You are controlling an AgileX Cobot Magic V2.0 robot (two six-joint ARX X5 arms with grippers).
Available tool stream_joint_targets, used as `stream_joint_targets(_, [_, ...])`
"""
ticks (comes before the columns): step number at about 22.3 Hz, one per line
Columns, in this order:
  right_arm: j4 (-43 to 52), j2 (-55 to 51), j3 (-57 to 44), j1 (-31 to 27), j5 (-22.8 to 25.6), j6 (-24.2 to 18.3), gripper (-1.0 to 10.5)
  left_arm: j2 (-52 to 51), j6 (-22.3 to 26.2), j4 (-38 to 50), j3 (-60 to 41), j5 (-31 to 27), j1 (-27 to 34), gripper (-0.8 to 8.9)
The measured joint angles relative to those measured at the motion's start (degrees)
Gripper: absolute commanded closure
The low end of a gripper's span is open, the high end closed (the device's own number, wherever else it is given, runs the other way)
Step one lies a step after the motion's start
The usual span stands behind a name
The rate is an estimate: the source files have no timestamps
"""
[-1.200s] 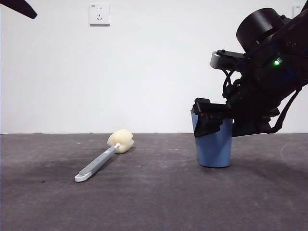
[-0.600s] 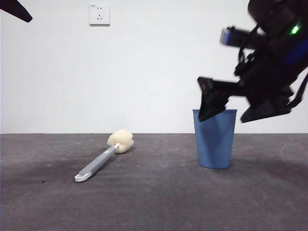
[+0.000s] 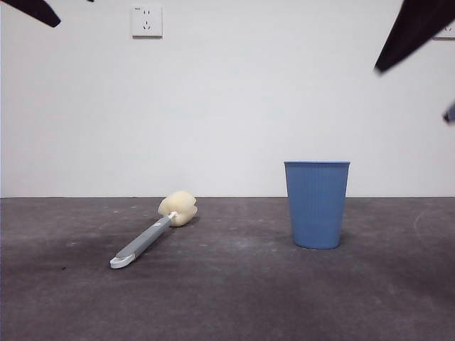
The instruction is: Pick up the cup brush,pick up the cup,insert the brush into the cup,clean the cup,put the cup brush back,put the cup back to the fixed position on the table
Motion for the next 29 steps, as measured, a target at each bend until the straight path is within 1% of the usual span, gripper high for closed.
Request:
stream_joint_targets(1, [-0.4,-2.1,0.0,0.0,-0.7,0.5,9.6,0.0,0.4,-0.3,0.0,0.0,0.0,8.22])
stream_joint_targets(4, [-0.9,-5.5,0.0,0.0,-0.8,1.0,9.5,0.0,1.7,-1.0,0.0,0.0,0.0,8.22])
stream_joint_targets(17, [-1.1,-5.7,0.0,0.0,-0.7,1.8,9.5,0.0,2.1,-1.4,0.0,-0.3,0.0,8.15])
stream_joint_targets(18, [-1.1,-5.7,0.0,0.0,-0.7,1.8,9.5,0.0,2.8,-1.4,0.0,-0.3,0.0,8.15])
stream_joint_targets(20, [-1.1,-5.7,0.0,0.0,-0.7,1.8,9.5,-1.3,6.6,0.0,-0.2,-2.2,1.1,8.16])
stream_joint_targets(22, [-1.1,-5.7,0.0,0.0,-0.7,1.8,9.5,-4.6,12.1,7.5,-0.4,-2.4,5.8,8.16])
stream_joint_targets(23, [-1.1,-5.7,0.0,0.0,-0.7,1.8,9.5,-7.3,15.0,13.1,-1.2,-0.5,9.5,8.16])
stream_joint_targets(24, [-1.1,-5.7,0.0,0.0,-0.7,1.8,9.5,-10.0,16.7,17.9,-2.8,1.5,12.7,8.15])
stream_joint_targets(25, [-1.1,-5.7,0.0,0.0,-0.7,1.8,9.5,-13.6,18.0,23.7,-5.7,3.6,16.7,8.16])
stream_joint_targets(26, [-1.1,-5.7,0.0,0.0,-0.7,1.8,9.5,-16.7,18.8,28.4,-9.2,4.1,20.3,8.16])
stream_joint_targets(29, [-1.1,-5.7,0.0,0.0,-0.7,1.8,9.5,-26.7,19.6,38.9,-21.2,2.6,29.0,8.15])
